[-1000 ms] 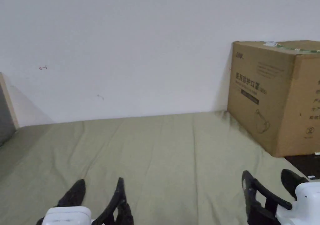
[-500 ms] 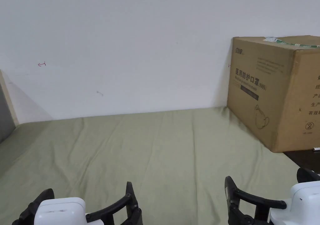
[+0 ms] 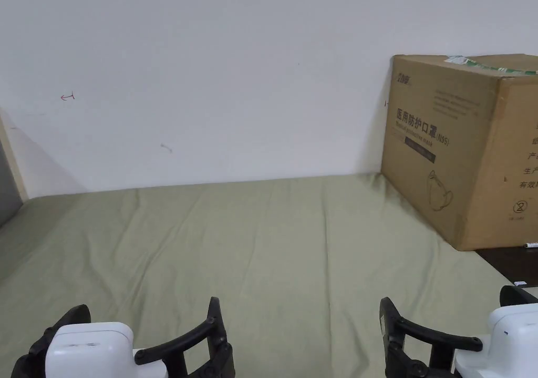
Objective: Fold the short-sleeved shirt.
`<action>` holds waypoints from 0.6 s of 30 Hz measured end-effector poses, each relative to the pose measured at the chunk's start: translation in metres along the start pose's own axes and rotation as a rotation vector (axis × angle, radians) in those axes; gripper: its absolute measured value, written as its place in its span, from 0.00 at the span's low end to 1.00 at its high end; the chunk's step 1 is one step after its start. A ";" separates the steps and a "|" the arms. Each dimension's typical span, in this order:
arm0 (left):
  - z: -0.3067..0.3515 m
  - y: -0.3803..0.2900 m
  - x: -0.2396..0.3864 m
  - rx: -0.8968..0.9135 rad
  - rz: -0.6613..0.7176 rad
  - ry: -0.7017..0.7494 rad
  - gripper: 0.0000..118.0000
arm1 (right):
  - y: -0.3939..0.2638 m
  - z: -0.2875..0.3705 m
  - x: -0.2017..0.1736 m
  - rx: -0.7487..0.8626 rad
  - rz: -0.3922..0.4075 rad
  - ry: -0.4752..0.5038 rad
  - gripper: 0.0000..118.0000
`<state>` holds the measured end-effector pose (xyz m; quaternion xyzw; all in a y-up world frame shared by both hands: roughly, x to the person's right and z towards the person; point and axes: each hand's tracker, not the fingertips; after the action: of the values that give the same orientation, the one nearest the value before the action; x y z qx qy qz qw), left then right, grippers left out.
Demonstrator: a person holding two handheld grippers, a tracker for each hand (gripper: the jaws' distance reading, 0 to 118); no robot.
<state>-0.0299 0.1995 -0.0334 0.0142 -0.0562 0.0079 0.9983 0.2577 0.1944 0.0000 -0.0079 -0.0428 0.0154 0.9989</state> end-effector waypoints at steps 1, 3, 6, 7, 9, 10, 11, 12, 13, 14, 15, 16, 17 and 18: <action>0.000 0.000 0.001 -0.001 -0.005 0.001 1.00 | 0.000 -0.001 0.000 -0.002 0.000 -0.001 1.00; 0.000 -0.001 0.002 -0.001 -0.017 0.004 1.00 | -0.001 -0.002 -0.002 -0.006 0.001 -0.003 1.00; 0.000 -0.003 0.003 -0.004 -0.015 -0.013 1.00 | -0.001 -0.001 -0.002 -0.012 0.004 -0.002 1.00; 0.000 -0.003 0.003 -0.004 -0.013 -0.013 1.00 | -0.002 -0.001 -0.003 -0.013 0.006 -0.002 1.00; 0.001 -0.003 0.004 -0.003 -0.008 -0.015 1.00 | -0.003 0.001 -0.003 -0.009 0.008 -0.001 1.00; 0.001 -0.004 0.004 -0.003 -0.005 -0.019 1.00 | -0.003 0.001 -0.004 -0.008 0.008 0.001 1.00; 0.001 -0.003 0.005 -0.003 0.000 -0.028 1.00 | -0.003 0.001 -0.004 -0.008 0.008 0.004 1.00; 0.001 -0.003 0.005 -0.003 0.000 -0.028 1.00 | -0.003 0.002 -0.004 -0.008 0.009 0.004 1.00; 0.001 -0.003 0.005 -0.004 -0.002 -0.028 1.00 | -0.004 0.002 -0.004 -0.009 0.012 0.005 1.00; 0.000 -0.003 0.005 -0.004 -0.003 -0.027 1.00 | -0.004 0.001 -0.005 -0.010 0.013 0.006 1.00; 0.000 -0.003 0.005 -0.004 -0.003 -0.027 1.00 | -0.004 0.001 -0.006 -0.009 0.014 0.007 1.00; 0.000 -0.003 0.005 -0.004 -0.002 -0.028 1.00 | -0.004 0.001 -0.005 -0.010 0.013 0.007 1.00; 0.000 -0.003 0.005 -0.004 0.000 -0.029 1.00 | -0.004 0.001 -0.005 -0.011 0.011 0.008 1.00; -0.001 -0.003 0.005 -0.005 0.004 -0.027 1.00 | -0.004 0.001 -0.006 -0.013 0.010 0.008 1.00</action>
<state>-0.0253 0.1967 -0.0335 0.0117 -0.0697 0.0093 0.9975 0.2521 0.1901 0.0006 -0.0148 -0.0389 0.0201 0.9989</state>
